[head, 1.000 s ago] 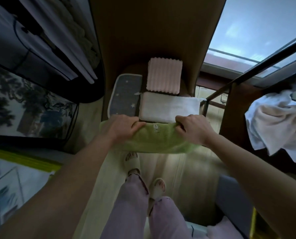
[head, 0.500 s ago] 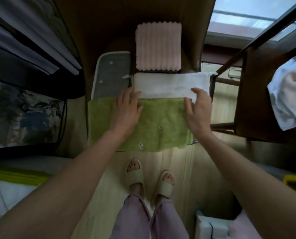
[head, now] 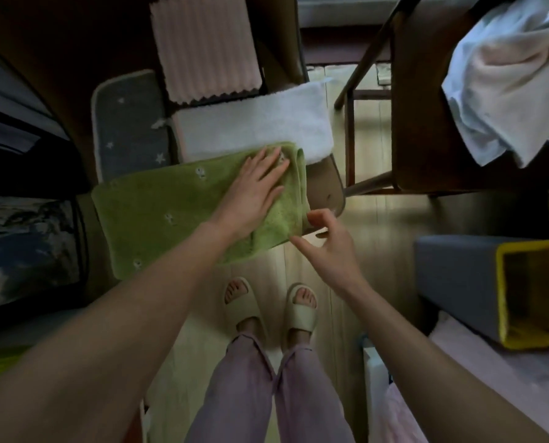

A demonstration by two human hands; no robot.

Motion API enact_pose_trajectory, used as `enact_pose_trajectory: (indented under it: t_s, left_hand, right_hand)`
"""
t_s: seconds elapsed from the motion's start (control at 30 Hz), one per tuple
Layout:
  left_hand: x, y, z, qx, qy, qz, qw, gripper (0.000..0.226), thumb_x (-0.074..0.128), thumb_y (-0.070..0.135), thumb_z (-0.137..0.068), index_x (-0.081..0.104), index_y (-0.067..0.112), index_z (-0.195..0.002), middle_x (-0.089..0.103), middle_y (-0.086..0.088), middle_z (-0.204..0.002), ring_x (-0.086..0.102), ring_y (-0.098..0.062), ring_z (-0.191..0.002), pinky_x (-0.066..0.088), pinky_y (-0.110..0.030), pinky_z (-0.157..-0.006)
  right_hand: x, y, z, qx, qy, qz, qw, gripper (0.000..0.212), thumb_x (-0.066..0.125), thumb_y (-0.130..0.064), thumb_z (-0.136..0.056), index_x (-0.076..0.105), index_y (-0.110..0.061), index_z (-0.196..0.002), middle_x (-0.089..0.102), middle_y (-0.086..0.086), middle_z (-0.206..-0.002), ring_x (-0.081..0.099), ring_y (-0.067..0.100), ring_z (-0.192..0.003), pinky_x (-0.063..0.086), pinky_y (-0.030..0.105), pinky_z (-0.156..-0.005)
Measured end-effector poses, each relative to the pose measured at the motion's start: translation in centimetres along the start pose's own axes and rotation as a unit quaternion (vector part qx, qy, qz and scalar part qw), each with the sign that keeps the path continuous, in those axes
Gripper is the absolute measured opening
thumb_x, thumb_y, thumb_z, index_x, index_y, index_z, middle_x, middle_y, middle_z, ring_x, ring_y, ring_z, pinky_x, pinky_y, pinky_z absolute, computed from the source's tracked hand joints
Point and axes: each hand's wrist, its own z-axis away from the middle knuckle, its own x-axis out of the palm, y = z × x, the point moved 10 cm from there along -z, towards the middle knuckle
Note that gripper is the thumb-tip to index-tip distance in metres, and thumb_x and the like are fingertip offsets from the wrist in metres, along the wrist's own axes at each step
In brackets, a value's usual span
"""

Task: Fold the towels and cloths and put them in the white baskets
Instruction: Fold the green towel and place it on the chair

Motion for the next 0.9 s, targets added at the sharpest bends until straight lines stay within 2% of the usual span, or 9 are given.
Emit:
enact_pose_trajectory:
  t_s: [0.13,0.2,0.27,0.33,0.47,0.53,0.63,0.77,0.9]
  left_hand:
    - [0.1,-0.7,-0.7,-0.008,-0.027,0.016,0.999,0.054,0.031,0.035,-0.104,0.016,0.019,-0.153,0.005,-0.001,-0.162,-0.002,-0.019,-0.149,0.002,-0.037,-0.122]
    - [0.1,-0.8,-0.9,-0.016,-0.040,0.011,0.999,0.056,0.029,0.038,-0.104,0.013,0.019,-0.154,0.000,-0.001,-0.163,-0.005,-0.018,-0.149,0.000,-0.036,-0.122]
    - [0.4,-0.7,-0.9,-0.025,-0.051,-0.002,0.998,0.059,0.028,0.042,-0.103,0.009,0.019,-0.154,-0.004,-0.001,-0.162,-0.008,-0.018,-0.149,-0.002,-0.036,-0.122]
    - [0.7,-0.5,-0.8,-0.035,-0.055,-0.017,0.998,0.060,0.026,0.043,-0.103,0.005,0.019,-0.155,-0.007,-0.001,-0.162,-0.010,-0.018,-0.148,-0.004,-0.035,-0.121]
    - [1.0,-0.6,-0.8,-0.047,-0.055,-0.030,0.997,0.061,0.024,0.044,-0.104,0.000,0.019,-0.154,-0.012,-0.001,-0.162,-0.014,-0.017,-0.148,-0.006,-0.036,-0.121]
    - [1.2,-0.6,-0.8,-0.047,-0.057,-0.033,0.997,0.062,0.024,0.044,-0.104,-0.001,0.020,-0.154,-0.014,0.000,-0.161,-0.016,-0.017,-0.147,-0.006,-0.037,-0.121]
    - [1.5,-0.7,-0.7,-0.047,-0.062,-0.040,0.996,0.062,0.022,0.045,-0.103,-0.002,0.020,-0.154,-0.015,0.000,-0.161,-0.017,-0.017,-0.147,-0.007,-0.037,-0.121]
    - [1.5,-0.7,-0.8,-0.042,-0.057,-0.037,0.997,0.062,0.022,0.045,-0.103,-0.002,0.019,-0.154,-0.015,-0.001,-0.161,-0.016,-0.018,-0.147,-0.008,-0.037,-0.120]
    - [1.7,-0.6,-0.7,-0.040,-0.058,-0.048,0.996,0.062,0.021,0.044,-0.104,-0.003,0.018,-0.154,-0.015,-0.001,-0.161,-0.016,-0.018,-0.147,-0.007,-0.038,-0.121]
  right_hand:
    - [0.2,-1.1,1.0,-0.034,0.060,-0.028,0.997,0.054,0.084,-0.019,-0.073,0.043,-0.020,-0.107,0.055,-0.010,-0.099,0.058,-0.001,-0.087,0.050,0.015,-0.074]
    - [0.5,-1.1,1.1,-0.049,0.074,-0.003,0.996,0.042,0.084,-0.018,-0.073,0.050,-0.017,-0.098,0.056,-0.011,-0.095,0.058,0.002,-0.086,0.053,0.022,-0.078]
    - [0.7,-0.8,1.2,-0.062,0.079,0.025,0.995,0.027,0.083,-0.017,-0.074,0.061,-0.013,-0.089,0.059,-0.010,-0.096,0.060,0.009,-0.096,0.053,0.033,-0.086]
    - [0.7,-0.5,1.2,-0.059,0.097,0.033,0.993,0.023,0.081,-0.015,-0.075,0.065,-0.011,-0.091,0.057,-0.011,-0.102,0.059,0.013,-0.105,0.052,0.038,-0.091]
    - [-0.3,-0.5,0.7,-0.021,0.140,-0.007,0.990,0.031,0.080,-0.012,-0.076,0.062,-0.011,-0.101,0.058,-0.006,-0.100,0.060,0.003,-0.084,0.055,0.025,-0.078]
    - [0.2,-0.6,0.4,-0.028,0.115,0.028,0.993,0.026,0.081,-0.014,-0.075,0.065,-0.010,-0.094,0.056,-0.007,-0.102,0.061,0.008,-0.086,0.054,0.024,-0.080]
    - [1.3,-0.7,0.5,-0.049,0.078,0.097,0.991,0.015,0.081,-0.013,-0.074,0.068,-0.012,-0.081,0.055,-0.008,-0.099,0.058,0.016,-0.099,0.041,0.009,-0.087]
    - [0.3,-0.4,0.6,-0.036,0.124,0.078,0.989,0.026,0.081,-0.011,-0.074,0.059,-0.013,-0.089,0.054,-0.003,-0.097,0.059,0.012,-0.085,0.054,0.024,-0.079]
    - [0.8,0.6,0.9,-0.021,0.110,0.120,0.986,0.026,0.081,-0.022,-0.076,0.062,-0.015,-0.092,0.054,-0.007,-0.106,0.056,0.009,-0.093,0.052,0.025,-0.082]
